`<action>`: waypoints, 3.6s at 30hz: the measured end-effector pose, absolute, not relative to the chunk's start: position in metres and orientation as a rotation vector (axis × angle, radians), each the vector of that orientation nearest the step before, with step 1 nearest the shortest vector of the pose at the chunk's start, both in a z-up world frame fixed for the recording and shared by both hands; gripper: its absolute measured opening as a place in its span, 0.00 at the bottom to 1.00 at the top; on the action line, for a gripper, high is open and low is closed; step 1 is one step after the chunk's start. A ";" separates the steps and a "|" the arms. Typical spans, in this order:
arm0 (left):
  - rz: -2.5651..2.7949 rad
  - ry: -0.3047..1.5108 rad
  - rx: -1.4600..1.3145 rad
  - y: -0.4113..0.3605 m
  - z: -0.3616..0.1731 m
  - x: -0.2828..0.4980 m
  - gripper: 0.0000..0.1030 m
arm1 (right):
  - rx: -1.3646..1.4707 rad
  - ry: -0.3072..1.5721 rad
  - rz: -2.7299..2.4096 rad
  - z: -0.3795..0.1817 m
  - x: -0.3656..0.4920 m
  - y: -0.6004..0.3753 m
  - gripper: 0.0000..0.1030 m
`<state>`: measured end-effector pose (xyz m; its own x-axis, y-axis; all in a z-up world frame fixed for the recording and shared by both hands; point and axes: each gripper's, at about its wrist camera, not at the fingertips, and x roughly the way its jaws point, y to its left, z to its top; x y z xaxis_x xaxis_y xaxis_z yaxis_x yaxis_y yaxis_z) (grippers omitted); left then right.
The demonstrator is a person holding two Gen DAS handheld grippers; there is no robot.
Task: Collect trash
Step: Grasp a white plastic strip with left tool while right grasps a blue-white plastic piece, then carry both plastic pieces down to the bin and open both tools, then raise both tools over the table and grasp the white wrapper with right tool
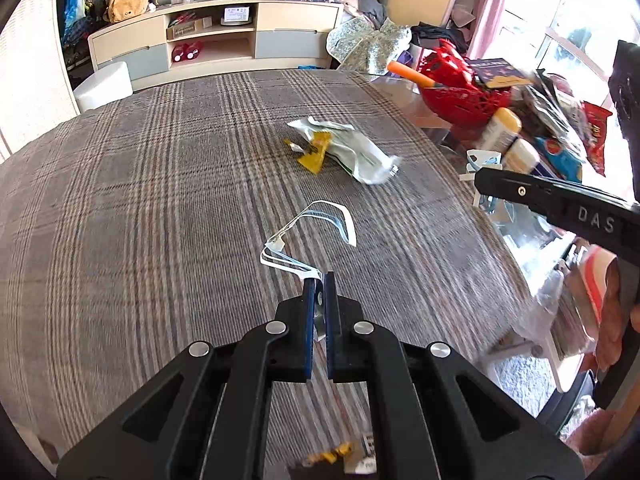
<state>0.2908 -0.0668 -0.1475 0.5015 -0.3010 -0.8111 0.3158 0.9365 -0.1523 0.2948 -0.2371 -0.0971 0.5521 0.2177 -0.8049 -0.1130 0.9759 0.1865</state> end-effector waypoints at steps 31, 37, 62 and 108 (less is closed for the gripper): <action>-0.392 1.155 -0.056 -0.051 -0.275 0.087 0.03 | 0.187 1.079 0.262 -0.225 0.087 -0.190 0.06; -0.422 1.217 -0.088 -0.056 -0.312 0.094 0.03 | 0.277 1.174 0.268 -0.264 0.094 -0.193 0.06; -0.359 1.222 -0.057 -0.045 -0.312 0.102 0.74 | 0.365 1.230 0.171 -0.280 0.110 -0.216 0.83; -0.250 1.023 0.001 -0.042 -0.189 0.373 0.92 | 0.261 1.040 0.198 -0.170 0.417 -0.249 0.67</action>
<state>0.3734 -0.0424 -0.1894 0.4947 -0.2061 -0.8443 0.2070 0.9715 -0.1158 0.4173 -0.2487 -0.1696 0.4931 0.2837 -0.8224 -0.0386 0.9515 0.3051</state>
